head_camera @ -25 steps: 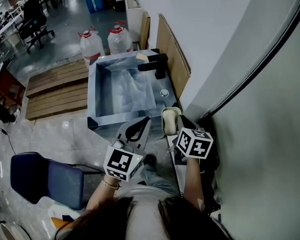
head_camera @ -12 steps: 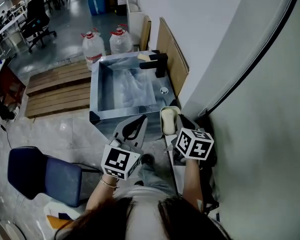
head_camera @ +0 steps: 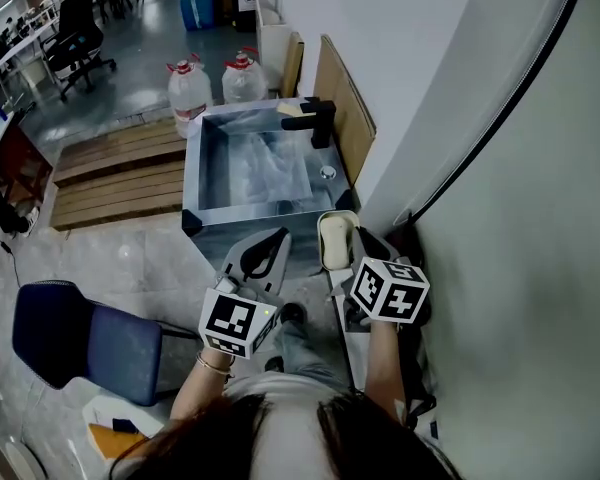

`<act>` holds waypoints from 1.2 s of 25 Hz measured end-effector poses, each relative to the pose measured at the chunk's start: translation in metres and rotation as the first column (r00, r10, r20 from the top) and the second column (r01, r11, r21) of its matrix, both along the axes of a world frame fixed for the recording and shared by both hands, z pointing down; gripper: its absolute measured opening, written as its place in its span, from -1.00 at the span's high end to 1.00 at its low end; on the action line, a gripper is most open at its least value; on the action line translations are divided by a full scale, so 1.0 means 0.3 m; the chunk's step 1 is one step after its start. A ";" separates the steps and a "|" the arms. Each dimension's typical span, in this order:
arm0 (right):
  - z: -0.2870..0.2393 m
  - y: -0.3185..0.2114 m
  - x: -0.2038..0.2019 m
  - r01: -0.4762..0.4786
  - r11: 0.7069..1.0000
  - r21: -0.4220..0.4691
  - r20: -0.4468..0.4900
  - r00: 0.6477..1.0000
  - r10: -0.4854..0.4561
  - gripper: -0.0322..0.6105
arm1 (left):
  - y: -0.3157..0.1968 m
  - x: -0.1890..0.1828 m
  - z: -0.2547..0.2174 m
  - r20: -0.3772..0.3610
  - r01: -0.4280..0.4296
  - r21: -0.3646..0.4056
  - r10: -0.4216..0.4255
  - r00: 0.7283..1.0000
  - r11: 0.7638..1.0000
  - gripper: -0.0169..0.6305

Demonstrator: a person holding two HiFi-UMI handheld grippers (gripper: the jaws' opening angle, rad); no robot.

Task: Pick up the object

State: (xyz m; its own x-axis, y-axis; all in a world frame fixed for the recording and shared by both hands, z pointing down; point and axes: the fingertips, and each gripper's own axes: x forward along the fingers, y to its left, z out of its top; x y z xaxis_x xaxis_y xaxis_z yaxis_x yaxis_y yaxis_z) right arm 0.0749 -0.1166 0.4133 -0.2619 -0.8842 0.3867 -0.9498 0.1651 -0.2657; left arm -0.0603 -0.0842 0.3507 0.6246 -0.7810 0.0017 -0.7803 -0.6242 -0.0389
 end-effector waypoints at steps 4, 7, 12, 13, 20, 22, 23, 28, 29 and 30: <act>-0.015 0.046 -0.006 0.006 1.000 0.007 -0.005 1.000 -0.006 0.79 | 0.045 -0.001 -0.010 -0.005 -0.001 0.007 0.001 1.000 1.000 0.92; -0.030 0.074 -0.011 0.013 1.000 0.019 -0.006 1.000 -0.013 0.79 | 0.073 -0.003 -0.018 0.001 0.002 0.021 -0.003 1.000 1.000 0.92; -0.046 0.123 -0.022 0.023 0.999 0.035 -0.009 1.000 -0.023 0.79 | 0.118 -0.014 -0.030 -0.002 0.013 0.032 -0.013 1.000 0.999 0.92; -0.050 0.131 -0.022 0.025 0.999 0.039 -0.010 1.000 -0.024 0.79 | 0.127 -0.014 -0.030 -0.003 0.014 0.036 -0.013 1.000 0.999 0.92; -0.077 0.185 -0.030 0.031 0.997 0.064 -0.012 0.999 -0.030 0.79 | 0.182 -0.018 -0.026 -0.003 0.020 0.019 -0.020 1.000 1.000 0.92; -0.085 0.202 -0.032 0.032 0.997 0.069 -0.012 0.999 -0.031 0.79 | 0.196 -0.020 -0.035 -0.008 0.021 0.033 -0.021 1.000 0.999 0.92; -0.089 0.210 -0.034 0.032 0.997 0.071 -0.011 0.999 -0.031 0.79 | 0.203 -0.020 -0.037 -0.010 0.019 0.039 -0.019 1.000 0.999 0.92; -0.106 0.254 -0.044 0.029 0.996 0.081 -0.007 1.000 -0.028 0.79 | 0.242 -0.026 -0.038 -0.012 0.013 0.040 -0.013 1.000 0.999 0.92; -0.108 0.264 -0.047 0.029 0.996 0.083 -0.007 1.000 -0.029 0.79 | 0.252 -0.029 -0.039 -0.013 0.014 0.041 -0.013 1.000 0.999 0.92; -0.110 0.273 -0.050 0.030 0.996 0.084 -0.007 1.000 -0.030 0.79 | 0.260 -0.032 -0.039 -0.013 0.014 0.041 -0.014 1.000 0.999 0.92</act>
State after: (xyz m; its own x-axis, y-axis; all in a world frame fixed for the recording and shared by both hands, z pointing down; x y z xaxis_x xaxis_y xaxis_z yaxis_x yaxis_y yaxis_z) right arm 0.0598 -0.0348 0.3803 -0.2866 -0.9055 0.3129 -0.9457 0.2150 -0.2439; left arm -0.0698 -0.0061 0.3390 0.6133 -0.7889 -0.0389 -0.7896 -0.6112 -0.0542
